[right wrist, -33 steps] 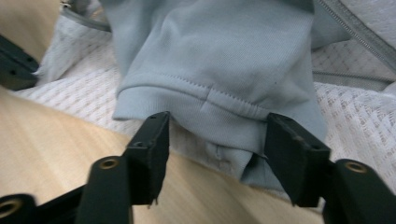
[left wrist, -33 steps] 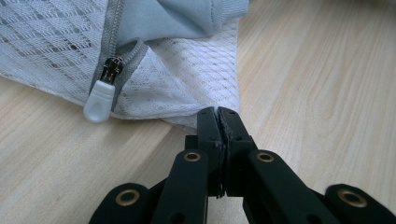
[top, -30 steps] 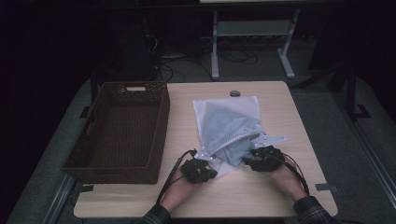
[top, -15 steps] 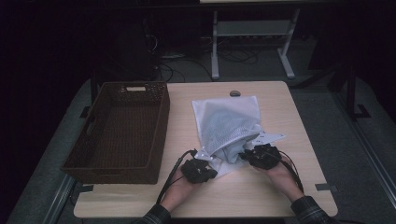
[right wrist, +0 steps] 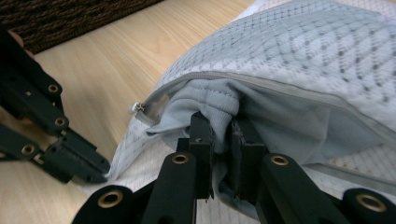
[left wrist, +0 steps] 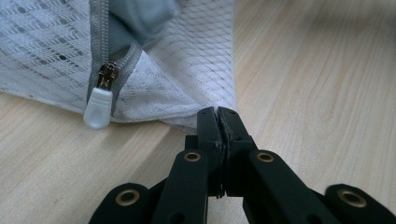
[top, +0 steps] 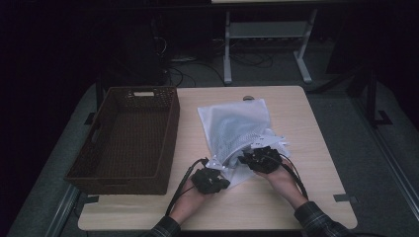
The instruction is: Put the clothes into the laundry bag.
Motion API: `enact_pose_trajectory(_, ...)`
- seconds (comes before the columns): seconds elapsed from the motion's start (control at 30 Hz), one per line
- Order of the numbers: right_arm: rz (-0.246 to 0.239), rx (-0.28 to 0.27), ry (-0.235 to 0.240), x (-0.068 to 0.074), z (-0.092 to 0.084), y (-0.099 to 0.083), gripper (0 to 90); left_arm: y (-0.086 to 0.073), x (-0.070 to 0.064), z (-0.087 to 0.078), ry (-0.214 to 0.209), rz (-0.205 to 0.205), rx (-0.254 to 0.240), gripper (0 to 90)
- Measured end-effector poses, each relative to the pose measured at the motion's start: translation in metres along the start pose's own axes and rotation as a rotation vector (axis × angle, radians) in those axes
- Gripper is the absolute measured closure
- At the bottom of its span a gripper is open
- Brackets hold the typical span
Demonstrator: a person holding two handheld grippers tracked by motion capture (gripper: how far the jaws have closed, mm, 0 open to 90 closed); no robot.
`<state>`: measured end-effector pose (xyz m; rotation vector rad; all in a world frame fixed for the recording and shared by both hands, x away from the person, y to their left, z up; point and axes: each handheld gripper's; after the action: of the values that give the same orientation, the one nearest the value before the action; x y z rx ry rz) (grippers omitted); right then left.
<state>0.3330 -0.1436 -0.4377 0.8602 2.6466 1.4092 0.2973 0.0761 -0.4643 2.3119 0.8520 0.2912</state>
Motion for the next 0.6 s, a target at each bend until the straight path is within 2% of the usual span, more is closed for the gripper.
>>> enact_pose_trajectory(0.3,-0.004,0.023,-0.003,0.003,0.024,0.007,80.6,0.001,0.002,0.000,-0.010,0.002,0.005,88.7)
enact_pose_trajectory(0.6,-0.002,0.002,-0.020,0.002,0.042,0.016,80.8,0.000,0.003,0.001,-0.018,0.003,0.004,88.8)
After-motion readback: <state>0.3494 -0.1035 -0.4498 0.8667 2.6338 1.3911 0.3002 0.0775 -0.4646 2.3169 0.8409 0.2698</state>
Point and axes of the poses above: each handheld gripper's, and its own axes: z roughly forward along the jaws, y roughly out of its top, x roughly to its left, and after that the axes turned 14 degrees about y, right-handed
